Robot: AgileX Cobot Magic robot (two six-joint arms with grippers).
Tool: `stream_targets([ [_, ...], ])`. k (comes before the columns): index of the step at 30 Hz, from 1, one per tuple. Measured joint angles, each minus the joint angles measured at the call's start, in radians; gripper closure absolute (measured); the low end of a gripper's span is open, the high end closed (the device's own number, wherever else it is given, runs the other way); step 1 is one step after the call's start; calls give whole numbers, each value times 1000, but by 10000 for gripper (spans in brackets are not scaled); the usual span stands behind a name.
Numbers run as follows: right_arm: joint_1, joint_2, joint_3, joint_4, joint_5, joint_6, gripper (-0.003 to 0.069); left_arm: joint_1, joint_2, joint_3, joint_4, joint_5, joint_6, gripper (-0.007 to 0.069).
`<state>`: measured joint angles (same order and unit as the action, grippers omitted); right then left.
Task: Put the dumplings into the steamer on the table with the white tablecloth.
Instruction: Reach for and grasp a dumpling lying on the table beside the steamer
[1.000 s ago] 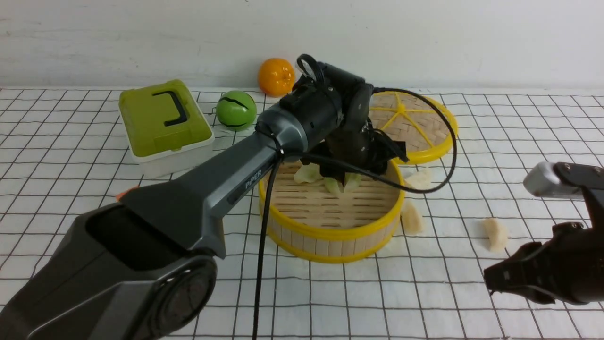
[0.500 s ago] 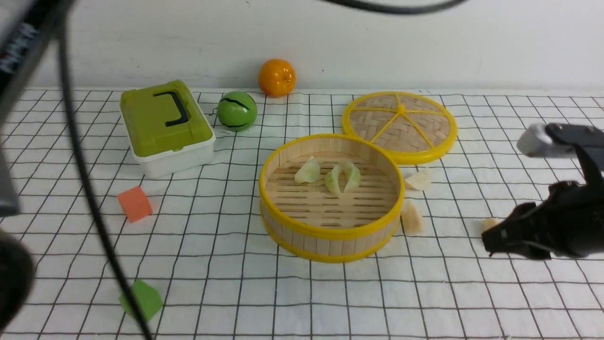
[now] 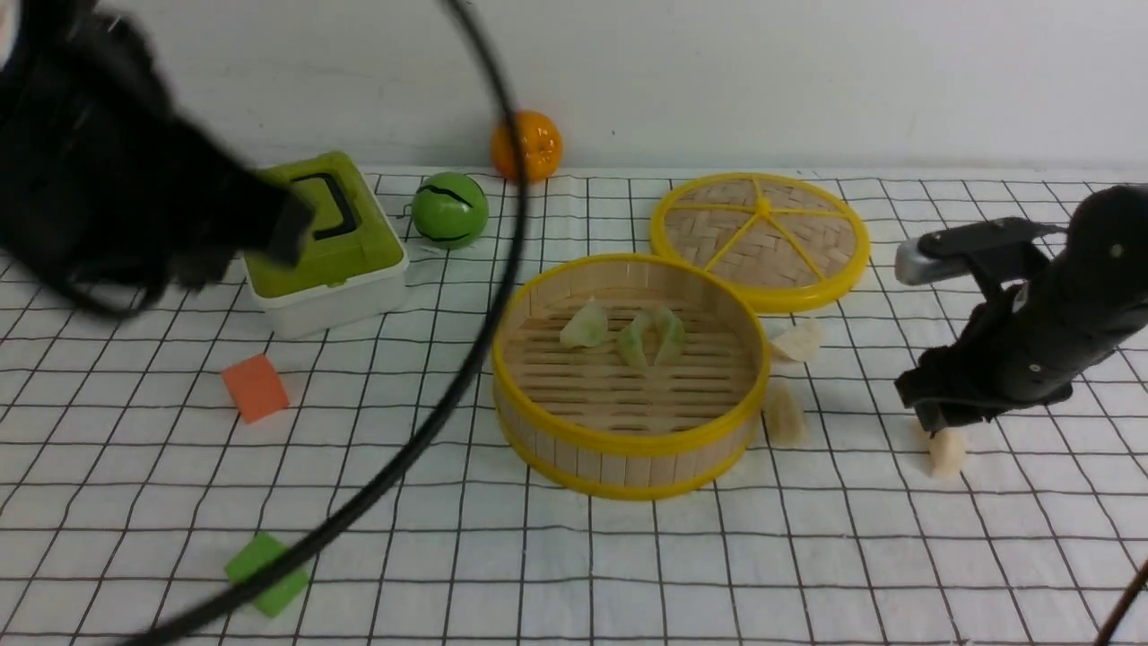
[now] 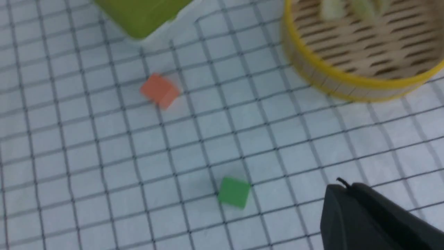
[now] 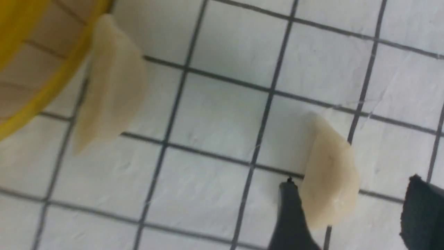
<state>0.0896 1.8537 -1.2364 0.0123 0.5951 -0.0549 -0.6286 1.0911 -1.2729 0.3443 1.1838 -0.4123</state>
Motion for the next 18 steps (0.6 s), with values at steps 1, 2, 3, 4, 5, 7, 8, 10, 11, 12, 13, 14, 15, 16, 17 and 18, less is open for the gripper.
stream_targets([
  [1,0,13,-5,-12,-2,10,243,0,-13,17,8,-4,-15,637],
  [2,0,53,-22,-24,-11,40,243,0,-115,133,31,-23,-67,637],
  [3,0,76,-32,-29,-14,55,246,0,-173,205,43,-33,-100,637],
  [4,0,97,-40,-31,-15,73,256,0,-225,269,51,-38,-125,637],
  [5,0,111,-43,-31,-15,82,268,0,-262,324,55,-40,-139,637],
  [7,0,123,-54,-23,-8,101,337,0,-342,410,62,-35,-160,637],
  [8,0,123,-53,-23,-7,101,337,0,-348,423,62,-32,-162,637],
  [10,0,121,-62,-20,10,111,424,0,-393,477,65,-17,-169,637],
  [11,0,117,-66,-20,30,115,431,0,-405,492,72,-9,-170,637],
  [12,0,111,-67,-20,54,117,431,0,-412,500,84,-4,-171,637],
  [13,0,109,-69,-20,60,118,431,0,-413,501,90,-3,-171,637],
  [14,0,90,-74,-12,99,118,431,0,-415,505,121,8,-172,637],
  [15,0,76,-78,-12,117,118,431,0,-416,507,144,16,-173,637],
  [16,0,60,-84,-12,127,118,431,0,-416,509,173,23,-179,637],
  [17,0,51,-86,-12,128,118,431,0,-417,510,179,23,-181,637],
  [18,3,30,-92,-3,135,118,431,0,-418,517,205,25,-192,637],
])
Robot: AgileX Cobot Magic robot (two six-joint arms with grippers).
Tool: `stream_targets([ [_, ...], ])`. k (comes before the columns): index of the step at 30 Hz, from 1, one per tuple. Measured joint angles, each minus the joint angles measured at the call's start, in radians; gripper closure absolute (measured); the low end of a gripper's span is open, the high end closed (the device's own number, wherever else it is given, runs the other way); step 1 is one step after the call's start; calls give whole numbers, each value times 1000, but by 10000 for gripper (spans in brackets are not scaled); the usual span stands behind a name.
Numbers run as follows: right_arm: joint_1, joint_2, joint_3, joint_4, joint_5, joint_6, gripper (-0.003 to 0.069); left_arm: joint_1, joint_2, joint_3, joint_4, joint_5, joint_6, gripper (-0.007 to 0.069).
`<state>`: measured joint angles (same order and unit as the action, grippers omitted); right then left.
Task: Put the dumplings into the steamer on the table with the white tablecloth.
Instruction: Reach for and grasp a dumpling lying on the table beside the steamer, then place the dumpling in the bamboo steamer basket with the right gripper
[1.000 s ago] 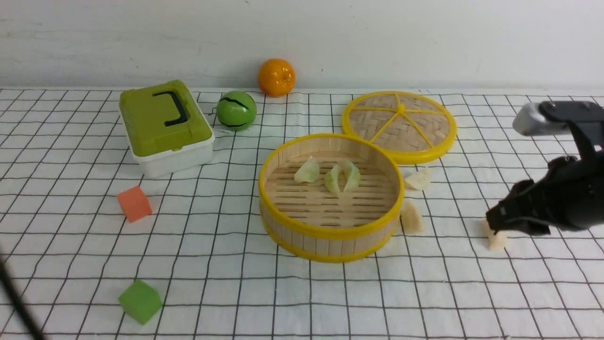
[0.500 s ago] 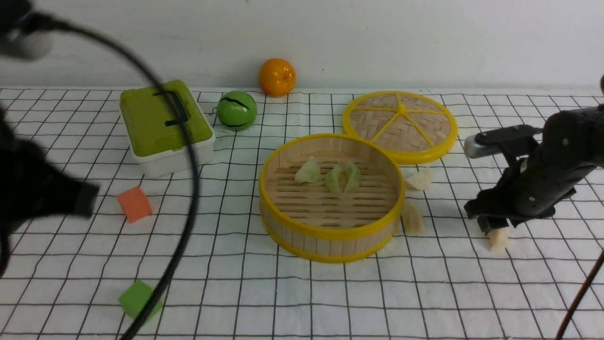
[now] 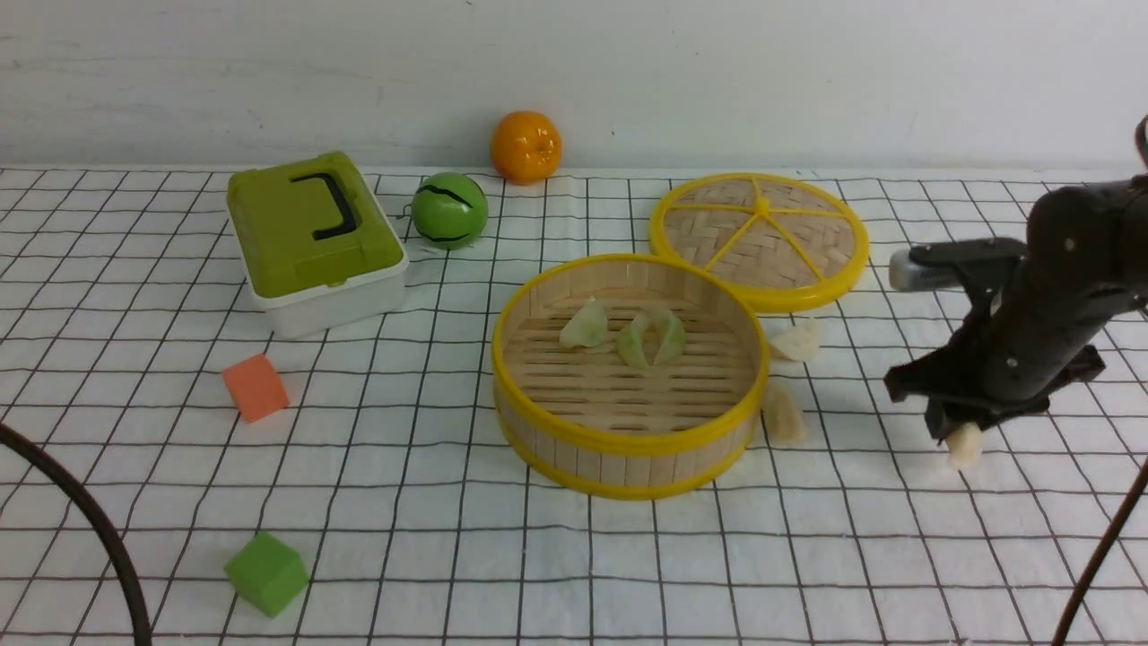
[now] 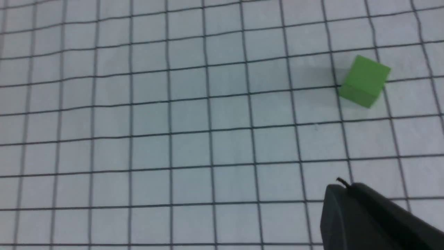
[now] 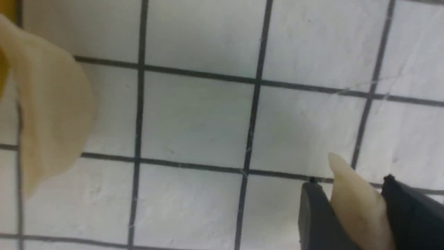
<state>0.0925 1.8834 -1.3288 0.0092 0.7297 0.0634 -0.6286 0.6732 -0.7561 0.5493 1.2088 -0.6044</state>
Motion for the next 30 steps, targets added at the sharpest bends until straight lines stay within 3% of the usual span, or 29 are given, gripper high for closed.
stream_targets([
  [3,32,-90,-27,37,2,3,431,0,-8,46,109,-14,-113,637],
  [7,177,-158,-49,70,-11,3,431,0,-21,167,164,-105,-307,637],
  [14,429,-53,-125,81,-121,61,431,0,-21,249,83,-305,-370,637],
  [23,469,202,-358,51,-107,133,431,0,-21,250,47,-375,-372,637],
  [30,469,271,-380,47,-118,181,431,0,-21,250,45,-380,-372,637],
])
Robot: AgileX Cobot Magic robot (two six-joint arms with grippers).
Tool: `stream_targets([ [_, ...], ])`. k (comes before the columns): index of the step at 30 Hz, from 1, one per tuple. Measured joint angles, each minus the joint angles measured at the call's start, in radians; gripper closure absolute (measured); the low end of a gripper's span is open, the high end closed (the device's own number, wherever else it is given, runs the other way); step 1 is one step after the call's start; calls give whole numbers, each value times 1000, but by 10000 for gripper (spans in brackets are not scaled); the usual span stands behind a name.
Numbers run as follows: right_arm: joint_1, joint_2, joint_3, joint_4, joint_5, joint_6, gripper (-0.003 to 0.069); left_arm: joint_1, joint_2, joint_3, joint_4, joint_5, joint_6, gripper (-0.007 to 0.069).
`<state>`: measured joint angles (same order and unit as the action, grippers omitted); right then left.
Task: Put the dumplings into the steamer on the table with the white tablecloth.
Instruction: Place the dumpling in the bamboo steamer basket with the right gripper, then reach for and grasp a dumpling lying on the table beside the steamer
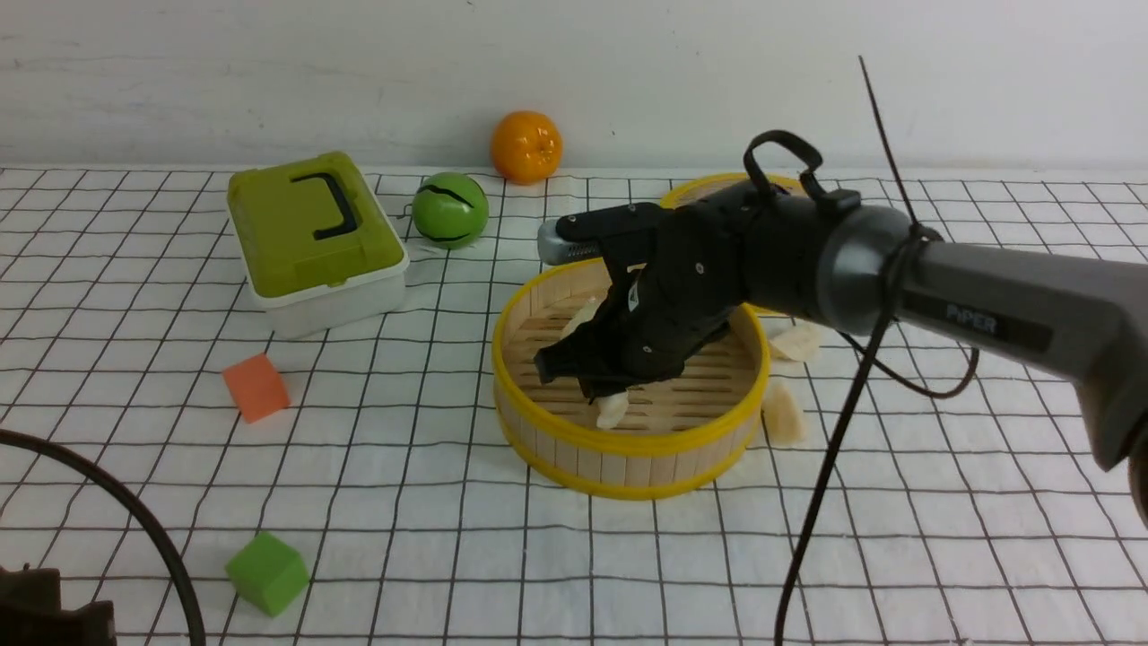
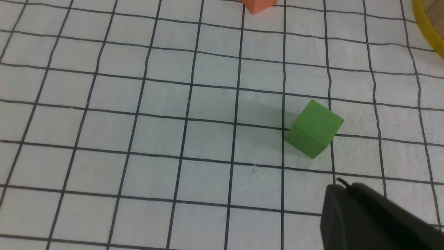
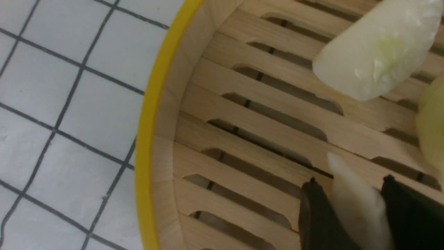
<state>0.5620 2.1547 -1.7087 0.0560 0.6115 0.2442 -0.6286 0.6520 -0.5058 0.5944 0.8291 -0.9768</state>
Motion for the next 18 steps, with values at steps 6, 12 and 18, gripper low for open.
stream_targets([
  [6,3,1,-4,16,-15,13,336,0,0,0,0,0,0,637],
  [12,3,-57,-5,5,18,20,199,0,0,0,-1,-3,-1,637],
  [18,-56,-191,-7,-126,149,28,179,0,0,1,-1,-10,-1,637],
])
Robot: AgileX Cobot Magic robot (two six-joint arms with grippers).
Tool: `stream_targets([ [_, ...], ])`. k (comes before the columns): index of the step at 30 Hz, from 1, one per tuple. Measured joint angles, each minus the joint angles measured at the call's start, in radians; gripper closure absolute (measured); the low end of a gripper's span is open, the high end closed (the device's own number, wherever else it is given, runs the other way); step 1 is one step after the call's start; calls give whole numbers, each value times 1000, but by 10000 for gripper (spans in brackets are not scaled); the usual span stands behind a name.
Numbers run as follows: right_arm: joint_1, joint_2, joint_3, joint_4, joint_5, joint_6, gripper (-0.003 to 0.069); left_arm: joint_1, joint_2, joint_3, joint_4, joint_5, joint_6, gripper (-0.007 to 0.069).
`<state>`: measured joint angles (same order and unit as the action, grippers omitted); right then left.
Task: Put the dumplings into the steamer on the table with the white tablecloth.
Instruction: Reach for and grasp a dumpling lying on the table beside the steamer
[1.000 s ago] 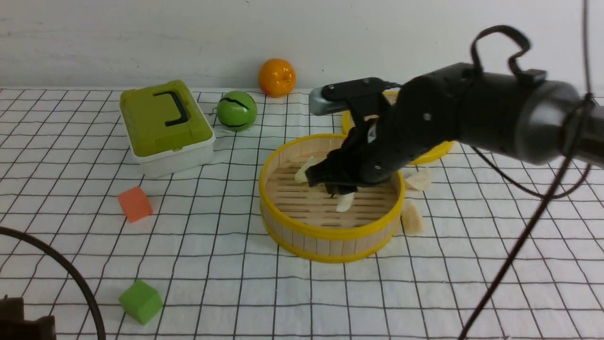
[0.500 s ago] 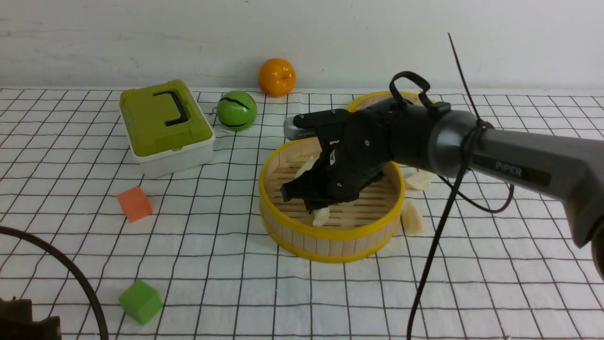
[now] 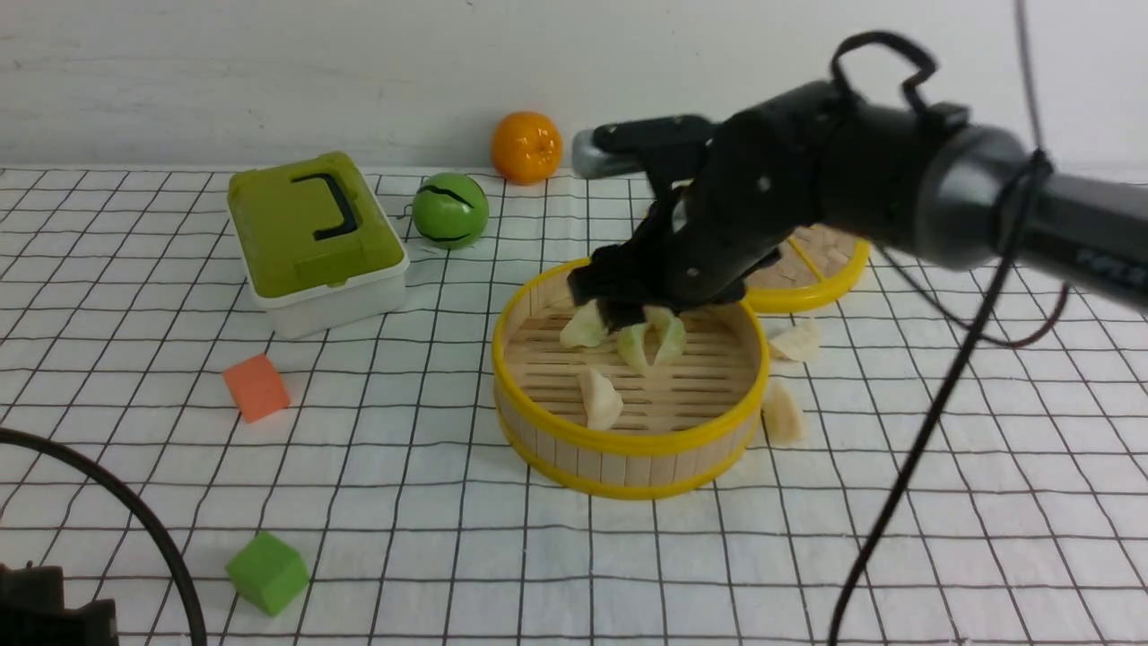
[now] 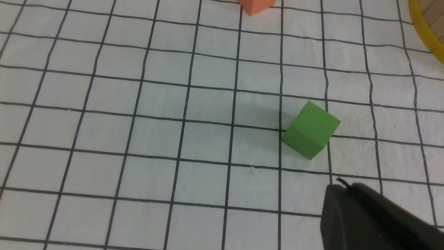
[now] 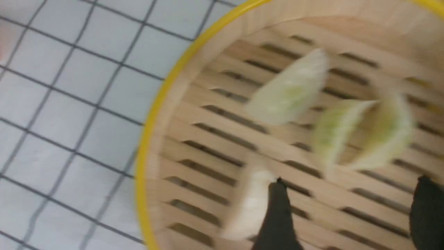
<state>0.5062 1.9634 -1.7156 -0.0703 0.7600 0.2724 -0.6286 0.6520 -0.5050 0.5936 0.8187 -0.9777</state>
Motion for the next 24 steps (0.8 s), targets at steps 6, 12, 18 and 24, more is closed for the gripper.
stream_targets([
  [6,-147,-19,24,-83,202,-81,179,0,0,0,2,-30,0,636],
  [12,-255,28,119,142,222,-285,179,0,1,0,5,-42,0,636],
  [18,-266,74,137,275,89,-346,187,0,1,6,7,-42,0,636],
  [24,-266,145,137,284,42,-354,296,0,1,6,8,-42,0,636],
])
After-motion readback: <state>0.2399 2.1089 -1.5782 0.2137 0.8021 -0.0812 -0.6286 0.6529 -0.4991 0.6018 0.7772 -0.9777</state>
